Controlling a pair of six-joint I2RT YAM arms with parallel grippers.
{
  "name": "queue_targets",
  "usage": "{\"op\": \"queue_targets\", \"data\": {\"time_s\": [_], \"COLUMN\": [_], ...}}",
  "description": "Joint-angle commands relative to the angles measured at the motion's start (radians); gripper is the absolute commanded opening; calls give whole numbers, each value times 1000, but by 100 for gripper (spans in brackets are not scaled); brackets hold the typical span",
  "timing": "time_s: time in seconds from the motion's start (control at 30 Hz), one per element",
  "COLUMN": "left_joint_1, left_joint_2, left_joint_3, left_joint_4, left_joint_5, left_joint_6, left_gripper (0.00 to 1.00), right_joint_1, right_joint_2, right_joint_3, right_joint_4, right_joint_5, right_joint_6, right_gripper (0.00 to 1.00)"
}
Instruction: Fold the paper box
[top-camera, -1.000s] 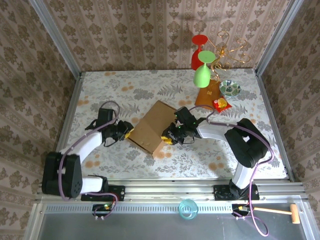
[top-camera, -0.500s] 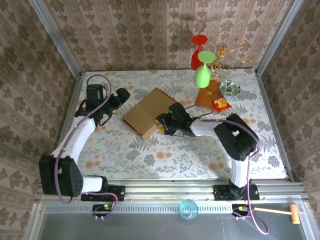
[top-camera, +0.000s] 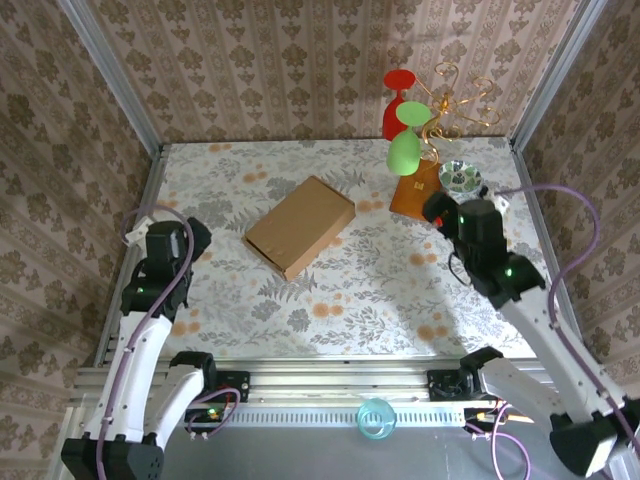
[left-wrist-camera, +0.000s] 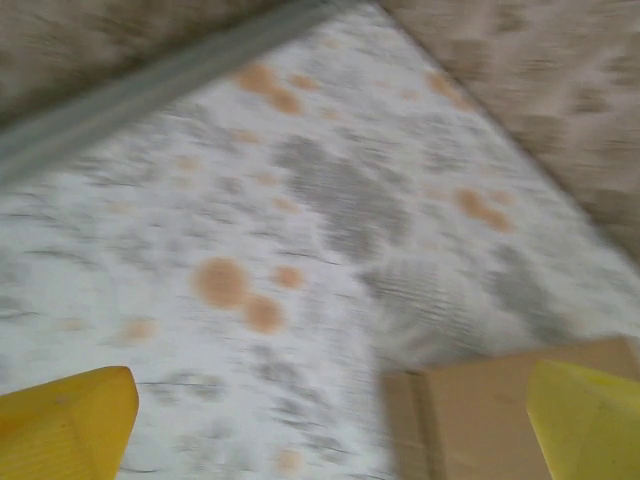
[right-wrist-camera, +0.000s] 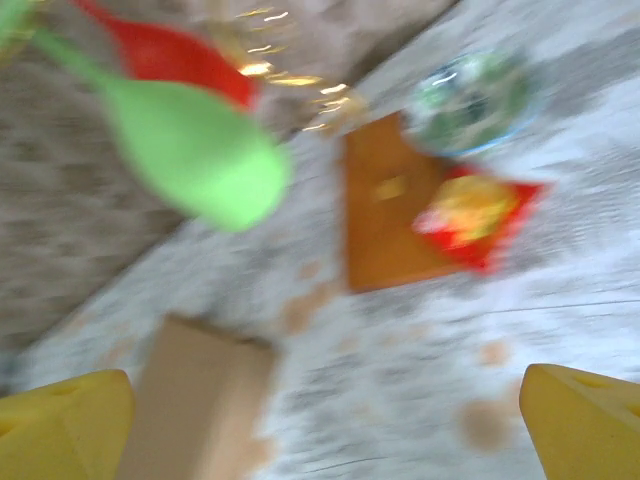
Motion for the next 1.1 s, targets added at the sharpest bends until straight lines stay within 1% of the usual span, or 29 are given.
{"op": "queue_targets", "data": {"time_s": [0.0, 0.03, 0.13, 0.2, 0.27, 0.3, 0.33, 0.37, 0.4, 0.47, 0.5, 0.53, 0.57, 0.6, 0.63, 0.7, 0.73, 0.77, 0.8, 0.87, 0.9, 0.93, 0.97, 1.07], "left_joint_1": [-7, -9, -6, 9, 30, 45, 63, 75, 88, 109, 118, 122, 125, 130, 130, 135, 126, 113, 105, 121, 124, 122, 121, 116], "left_joint_2": [-36, -58, -66, -35, 32, 86, 145, 203, 274, 405, 471, 531, 576, 623, 650, 718, 730, 755, 802, 771, 789, 790, 782, 785], "left_joint_3": [-137, -189, -348, -426, -483, -496, -469, -454, -429, -383, -366, -351, -338, -309, -276, -318, -341, -370, -417, -448, -448, -441, -427, -407], "left_joint_4": [98, 173, 383, 516, 661, 716, 726, 778, 820, 923, 1002, 1078, 1140, 1164, 1145, 1320, 1358, 1428, 1595, 1583, 1617, 1613, 1562, 1536], "left_joint_5": [-200, -179, -194, -155, -76, -39, -8, 24, 73, 153, 185, 207, 216, 233, 234, 225, 250, 253, 229, 219, 213, 212, 216, 218], "left_joint_6": [331, 409, 548, 607, 639, 645, 643, 673, 680, 681, 685, 694, 701, 739, 761, 790, 800, 814, 835, 785, 797, 799, 792, 804], "left_gripper": [100, 100, 100, 100, 100, 100, 100, 100, 100, 100, 100, 100, 100, 100, 100, 100, 100, 100, 100, 100, 100, 100, 100, 100], "right_joint_1": [-70, -76, -80, -96, -130, -141, -149, -158, -178, -217, -237, -250, -260, -279, -296, -308, -309, -308, -308, -304, -300, -299, -291, -284], "right_joint_2": [-53, -69, -66, 11, 111, 168, 220, 252, 291, 373, 416, 451, 479, 511, 553, 636, 676, 673, 644, 658, 658, 657, 664, 661], "right_joint_3": [-247, -329, -508, -546, -532, -531, -543, -527, -521, -520, -515, -498, -487, -484, -489, -535, -553, -548, -525, -493, -471, -449, -454, -456], "right_joint_4": [102, 222, 579, 727, 756, 808, 888, 888, 948, 1095, 1158, 1180, 1209, 1239, 1277, 1420, 1515, 1496, 1399, 1369, 1325, 1279, 1302, 1304], "right_joint_5": [233, 227, 227, 199, 104, 55, 23, 0, -51, -138, -191, -239, -267, -287, -310, -347, -368, -379, -380, -361, -330, -316, -301, -290], "right_joint_6": [-294, -344, -520, -571, -587, -610, -636, -646, -668, -664, -674, -710, -727, -716, -705, -702, -713, -718, -722, -720, -712, -704, -712, -716], "right_gripper": [100, 100, 100, 100, 100, 100, 100, 100, 100, 100, 100, 100, 100, 100, 100, 100, 100, 100, 100, 100, 100, 100, 100, 100]}}
